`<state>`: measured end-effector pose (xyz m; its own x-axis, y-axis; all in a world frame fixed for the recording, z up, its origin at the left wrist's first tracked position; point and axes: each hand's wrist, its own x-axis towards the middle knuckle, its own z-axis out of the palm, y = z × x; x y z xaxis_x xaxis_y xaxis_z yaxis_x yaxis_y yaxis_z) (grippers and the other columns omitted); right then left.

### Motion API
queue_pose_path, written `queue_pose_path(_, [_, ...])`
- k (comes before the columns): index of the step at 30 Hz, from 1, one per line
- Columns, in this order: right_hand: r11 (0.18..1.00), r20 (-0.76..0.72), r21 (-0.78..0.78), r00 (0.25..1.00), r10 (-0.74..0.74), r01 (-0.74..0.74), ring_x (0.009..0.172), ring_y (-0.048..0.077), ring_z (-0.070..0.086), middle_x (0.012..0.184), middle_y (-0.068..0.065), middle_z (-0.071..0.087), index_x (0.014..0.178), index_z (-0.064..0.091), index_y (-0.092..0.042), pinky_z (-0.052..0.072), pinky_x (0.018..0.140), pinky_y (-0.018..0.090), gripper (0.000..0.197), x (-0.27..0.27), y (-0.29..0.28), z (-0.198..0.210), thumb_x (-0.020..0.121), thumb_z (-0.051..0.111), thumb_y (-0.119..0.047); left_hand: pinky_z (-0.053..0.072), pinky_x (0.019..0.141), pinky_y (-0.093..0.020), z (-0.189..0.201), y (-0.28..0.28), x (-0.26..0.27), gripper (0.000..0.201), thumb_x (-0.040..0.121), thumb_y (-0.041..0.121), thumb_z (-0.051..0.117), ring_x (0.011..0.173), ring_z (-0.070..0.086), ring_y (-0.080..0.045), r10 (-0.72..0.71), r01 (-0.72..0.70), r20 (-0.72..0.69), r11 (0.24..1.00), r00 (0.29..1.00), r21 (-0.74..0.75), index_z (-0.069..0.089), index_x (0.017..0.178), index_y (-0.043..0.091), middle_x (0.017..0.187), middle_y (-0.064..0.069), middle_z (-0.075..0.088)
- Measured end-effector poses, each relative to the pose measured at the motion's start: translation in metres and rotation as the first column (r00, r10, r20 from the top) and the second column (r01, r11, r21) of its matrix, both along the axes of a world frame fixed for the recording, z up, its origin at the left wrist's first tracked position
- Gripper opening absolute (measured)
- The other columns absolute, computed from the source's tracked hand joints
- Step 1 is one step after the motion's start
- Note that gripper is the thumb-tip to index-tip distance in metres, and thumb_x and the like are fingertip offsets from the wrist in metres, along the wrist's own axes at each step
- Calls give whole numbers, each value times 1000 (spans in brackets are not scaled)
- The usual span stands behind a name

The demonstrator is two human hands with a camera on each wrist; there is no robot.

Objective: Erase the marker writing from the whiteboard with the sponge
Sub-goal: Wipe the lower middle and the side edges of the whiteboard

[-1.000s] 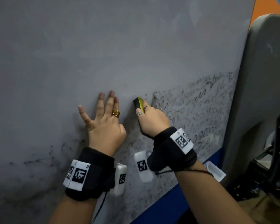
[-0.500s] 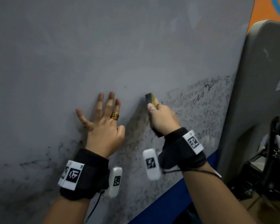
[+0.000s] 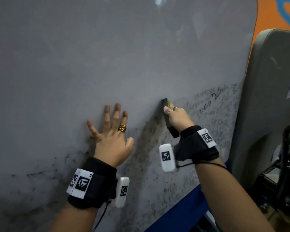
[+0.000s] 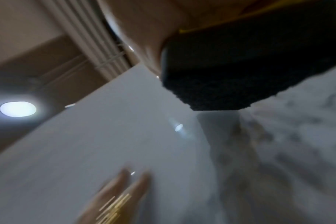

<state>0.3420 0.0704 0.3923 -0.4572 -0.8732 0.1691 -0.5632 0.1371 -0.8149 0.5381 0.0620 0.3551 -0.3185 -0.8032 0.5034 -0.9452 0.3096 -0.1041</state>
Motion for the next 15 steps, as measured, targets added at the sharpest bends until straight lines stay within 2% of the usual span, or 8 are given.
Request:
queue_pose_path(2, [999, -123, 7, 991, 49, -49, 122, 35, 47, 128, 17, 56, 130, 52, -18, 37, 96, 36, 49, 22, 12, -6, 94, 40, -49, -32, 89, -63, 0, 3, -1, 82, 74, 46, 16, 131, -44, -20, -15, 15, -3, 1000, 1000, -6, -10, 150, 29, 147, 5, -42])
queue_pose_path(5, [996, -302, -1, 949, 86, -90, 125, 30, 42, 124, 14, 57, 144, 32, -27, 38, 92, 38, 53, 54, 26, -11, 96, 33, -49, -30, 90, -63, -4, 5, 2, 86, 73, 46, 25, 135, -39, -23, -13, 15, 37, 998, 999, -60, -8, 151, 28, 151, 2, -37])
queue_pose_path(6, [996, -320, -4, 944, 84, -90, 125, 30, 42, 124, 14, 57, 145, 30, -27, 38, 92, 38, 53, 57, 26, -10, 96, 33, -49, -31, 90, -63, -4, 5, 3, 87, 72, 46, 26, 136, -38, -24, -7, 11, 47, 998, 999, -64, -8, 151, 29, 151, 1, -36])
queue_pose_path(9, [999, -260, -26, 966, 12, -20, 122, 33, 46, 126, 16, 57, 139, 41, -22, 38, 93, 38, 51, 43, 19, -3, 96, 35, -49, -32, 88, -63, -3, 4, 4, 90, 70, 47, 27, 135, -39, -23, -4, 7, 55, 998, 998, -56, -12, 150, 29, 149, 3, -39])
queue_pose_path(12, [996, -120, -54, 990, -78, 72, 122, 35, 46, 129, 16, 55, 133, 48, -18, 36, 97, 37, 47, 16, 8, 6, 96, 38, -46, -31, 87, -64, -2, 2, 5, 92, 70, 47, 28, 133, -42, -23, -4, 6, 62, 999, 998, -38, -16, 148, 29, 147, 3, -43])
queue_pose_path(15, [996, -36, -81, 999, -34, 31, 118, 34, 50, 122, 16, 60, 124, 57, -16, 39, 96, 36, 46, 22, 6, 7, 92, 47, -47, -30, 87, -66, -3, -1, 4, 93, 72, 49, 31, 132, -44, -24, 8, -5, 66, 999, 998, -38, -19, 148, 28, 145, 2, -45])
